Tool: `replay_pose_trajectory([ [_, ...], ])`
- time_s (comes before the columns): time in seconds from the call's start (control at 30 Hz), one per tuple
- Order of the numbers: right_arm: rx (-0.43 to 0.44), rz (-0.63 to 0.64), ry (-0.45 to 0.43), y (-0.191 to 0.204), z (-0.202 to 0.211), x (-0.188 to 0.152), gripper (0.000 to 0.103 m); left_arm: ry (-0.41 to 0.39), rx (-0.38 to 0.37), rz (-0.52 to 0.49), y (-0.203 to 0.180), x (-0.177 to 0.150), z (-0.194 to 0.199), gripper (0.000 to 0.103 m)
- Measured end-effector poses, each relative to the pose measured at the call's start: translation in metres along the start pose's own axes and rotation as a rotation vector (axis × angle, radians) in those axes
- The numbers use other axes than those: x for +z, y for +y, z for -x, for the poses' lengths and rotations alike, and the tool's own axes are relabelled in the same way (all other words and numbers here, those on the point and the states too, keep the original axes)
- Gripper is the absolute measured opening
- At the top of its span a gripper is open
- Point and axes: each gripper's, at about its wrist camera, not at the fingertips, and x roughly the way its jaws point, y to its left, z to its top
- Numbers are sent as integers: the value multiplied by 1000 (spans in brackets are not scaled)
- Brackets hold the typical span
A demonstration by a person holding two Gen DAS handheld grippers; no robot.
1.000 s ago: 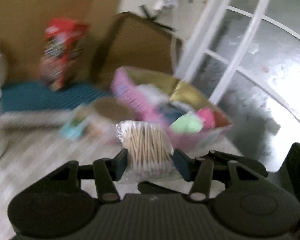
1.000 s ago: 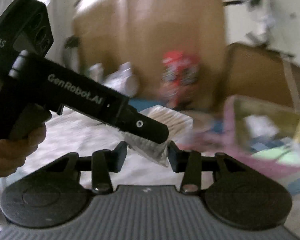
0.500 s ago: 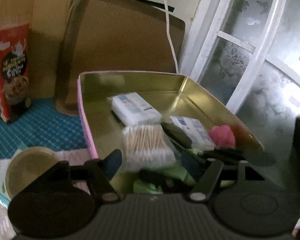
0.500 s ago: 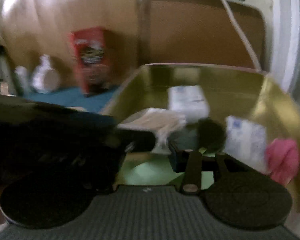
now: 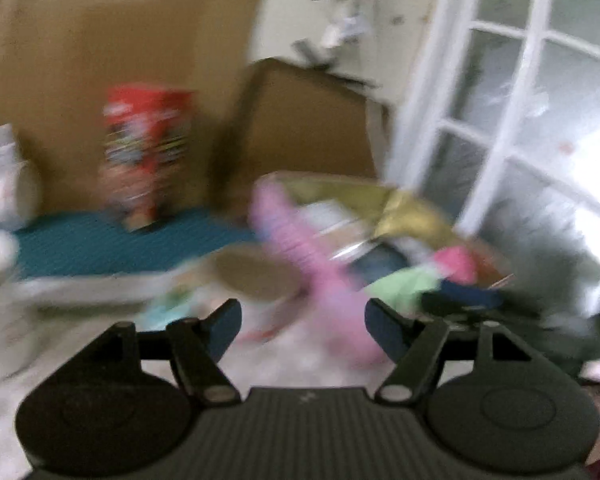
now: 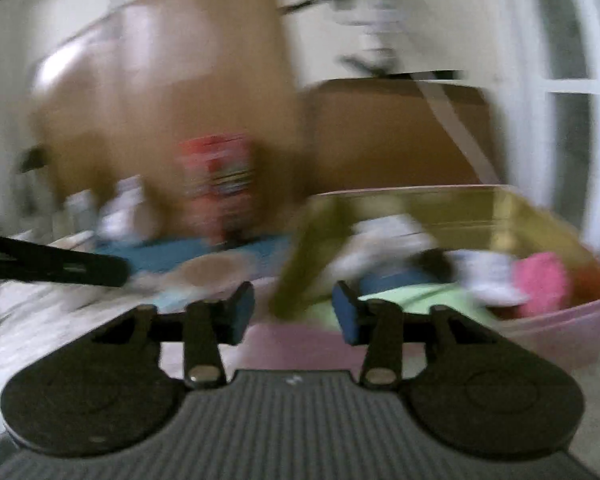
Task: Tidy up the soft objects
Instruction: 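Move the left tool to the small teal apple-print box and grasp it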
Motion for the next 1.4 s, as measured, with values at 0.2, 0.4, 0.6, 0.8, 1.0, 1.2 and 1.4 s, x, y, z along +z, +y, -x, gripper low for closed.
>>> replay_pose_trajectory([
  [0.2,124,105,110,70,-41,-3,31,69,198,29,78,-31,26,68],
  [0.4,123,-39,114,75,-60,-6,31,127,210,-160,95,-26,-16,65],
  [0.6,91,-89,135,66,-43,-23,31,137,208,-239,103,-23,-57,55],
  [0.8,104,-142,139,53,-38,-32,31,135,171,-245,103,-21,-78,48],
  [1.0,117,-144,137,57,-32,-33,31,131,175,-207,109,-15,-86,41],
  [1.2,151,-142,130,66,-27,-28,31,141,202,-207,104,-39,-42,41],
  [1.4,182,-149,179,91,-42,-31,32,150,164,-111,88,-92,46,61],
])
